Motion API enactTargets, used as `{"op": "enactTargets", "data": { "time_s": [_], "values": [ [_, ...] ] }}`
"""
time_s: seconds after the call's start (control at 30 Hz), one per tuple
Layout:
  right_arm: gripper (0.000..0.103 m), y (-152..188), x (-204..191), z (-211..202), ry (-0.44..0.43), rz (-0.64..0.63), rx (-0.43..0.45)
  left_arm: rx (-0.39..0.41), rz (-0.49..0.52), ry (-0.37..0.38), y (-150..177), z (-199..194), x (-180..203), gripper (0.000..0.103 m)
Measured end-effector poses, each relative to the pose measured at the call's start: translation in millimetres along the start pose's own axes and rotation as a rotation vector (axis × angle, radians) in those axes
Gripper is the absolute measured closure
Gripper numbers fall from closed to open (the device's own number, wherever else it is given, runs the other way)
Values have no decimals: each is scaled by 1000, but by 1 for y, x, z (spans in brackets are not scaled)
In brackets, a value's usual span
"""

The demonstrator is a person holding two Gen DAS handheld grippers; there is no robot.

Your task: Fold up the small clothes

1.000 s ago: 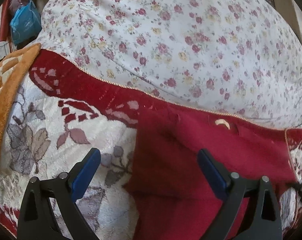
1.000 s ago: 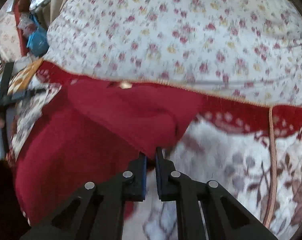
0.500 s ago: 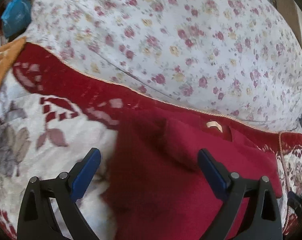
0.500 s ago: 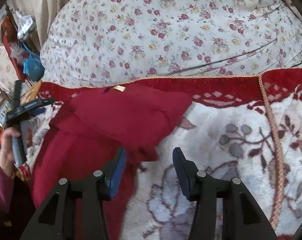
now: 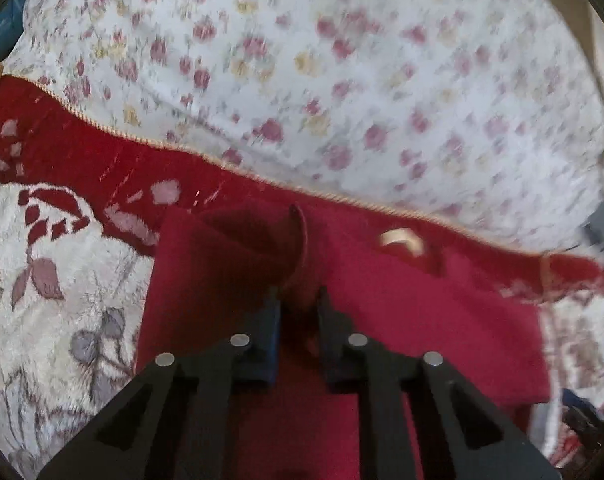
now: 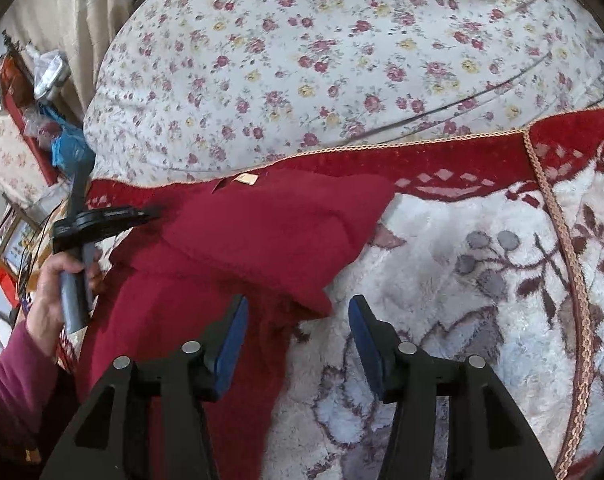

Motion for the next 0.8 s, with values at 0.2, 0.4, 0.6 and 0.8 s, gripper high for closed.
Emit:
{"op": "enactTargets", "data": {
  "time_s": [0.2, 0.4, 0.6, 0.8],
  "values": [
    [16, -32, 22, 13, 32, 162, 55, 46, 55, -17, 18, -52, 7, 88],
    [33, -66, 29, 85, -13, 277, -76, -61, -7, -77, 36, -24, -26, 88],
    [87, -88, 24, 95, 236, 107, 7, -70, 28, -104, 39, -23, -22, 88],
    [77, -72, 28, 68, 188, 120, -25, -85, 18, -115, 41, -17, -26, 86]
  ]
}}
Point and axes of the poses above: each gripper's, at about its wrist camera, not at the fingertips, and z roughly the way its jaws point, x to its right, y to its underside, the point moved 4 cm from there along z, roughly the way its jaws point, and after that the axes turned 4 degrees about z, right-handed, at the moved point
